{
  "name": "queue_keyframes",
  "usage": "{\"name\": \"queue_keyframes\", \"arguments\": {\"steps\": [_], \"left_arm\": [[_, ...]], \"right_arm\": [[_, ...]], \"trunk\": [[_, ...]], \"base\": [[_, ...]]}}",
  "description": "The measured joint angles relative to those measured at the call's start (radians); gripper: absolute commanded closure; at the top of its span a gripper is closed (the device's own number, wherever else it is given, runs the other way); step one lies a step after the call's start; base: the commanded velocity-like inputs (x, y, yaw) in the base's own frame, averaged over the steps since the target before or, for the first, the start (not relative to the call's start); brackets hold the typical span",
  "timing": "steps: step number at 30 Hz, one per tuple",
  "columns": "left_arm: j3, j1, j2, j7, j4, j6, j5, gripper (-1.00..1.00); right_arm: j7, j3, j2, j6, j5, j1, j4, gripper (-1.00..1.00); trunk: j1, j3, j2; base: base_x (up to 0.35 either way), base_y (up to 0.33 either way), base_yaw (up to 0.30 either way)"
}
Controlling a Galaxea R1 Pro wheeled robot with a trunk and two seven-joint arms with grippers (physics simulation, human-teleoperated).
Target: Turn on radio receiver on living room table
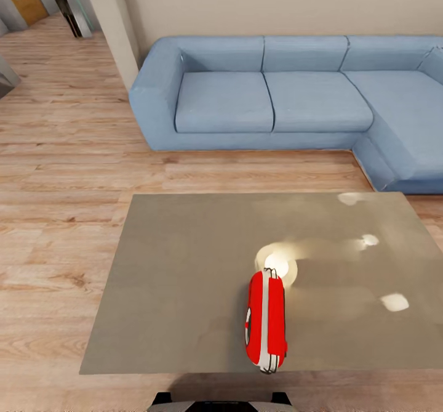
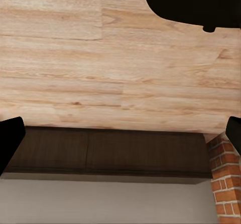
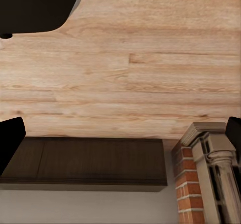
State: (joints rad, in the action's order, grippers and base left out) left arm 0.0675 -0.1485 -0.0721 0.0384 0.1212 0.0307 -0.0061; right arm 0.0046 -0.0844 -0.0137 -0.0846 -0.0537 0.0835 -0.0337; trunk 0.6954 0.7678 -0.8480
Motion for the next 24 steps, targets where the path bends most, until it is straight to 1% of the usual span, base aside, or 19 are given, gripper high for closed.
{"name": "queue_keyframes", "arguments": {"steps": [6,17,21,22,23,24], "left_arm": [[0.000,0.000,0.000,0.000,0.000,0.000,0.000,-1.00],[-0.003,0.000,-0.002,0.001,0.003,-0.002,-0.004,-1.00],[-0.006,0.000,-0.018,-0.007,0.030,-0.002,-0.006,-1.00],[-0.007,0.002,-0.022,-0.086,0.122,-0.009,-0.005,-1.00],[-0.007,0.001,-0.021,-0.112,0.159,-0.013,-0.004,-1.00],[-0.007,0.001,-0.021,-0.159,0.216,-0.027,-0.004,-1.00]], "right_arm": [[0.000,0.000,0.000,0.000,0.000,0.000,0.000,-1.00],[-0.011,-0.001,0.006,0.000,0.008,0.000,0.000,-1.00],[-0.007,-0.004,0.001,0.003,0.015,0.000,-0.019,-1.00],[-0.001,-0.006,-0.017,0.014,0.018,-0.003,-0.114,-1.00],[0.000,-0.007,-0.023,0.020,0.018,-0.001,-0.156,-1.00],[0.001,-0.007,-0.033,0.039,0.019,-0.001,-0.226,-1.00]], "trunk": [[0.000,0.009,0.000],[0.000,0.012,0.000],[0.000,0.012,0.000],[0.000,0.011,0.000],[0.000,0.012,0.000],[0.000,0.011,0.000]], "base": [[0.000,0.000,0.000],[0.000,0.000,0.000],[0.000,0.000,0.000],[0.000,0.000,0.000],[0.000,0.000,0.000],[0.000,0.000,0.000]]}}
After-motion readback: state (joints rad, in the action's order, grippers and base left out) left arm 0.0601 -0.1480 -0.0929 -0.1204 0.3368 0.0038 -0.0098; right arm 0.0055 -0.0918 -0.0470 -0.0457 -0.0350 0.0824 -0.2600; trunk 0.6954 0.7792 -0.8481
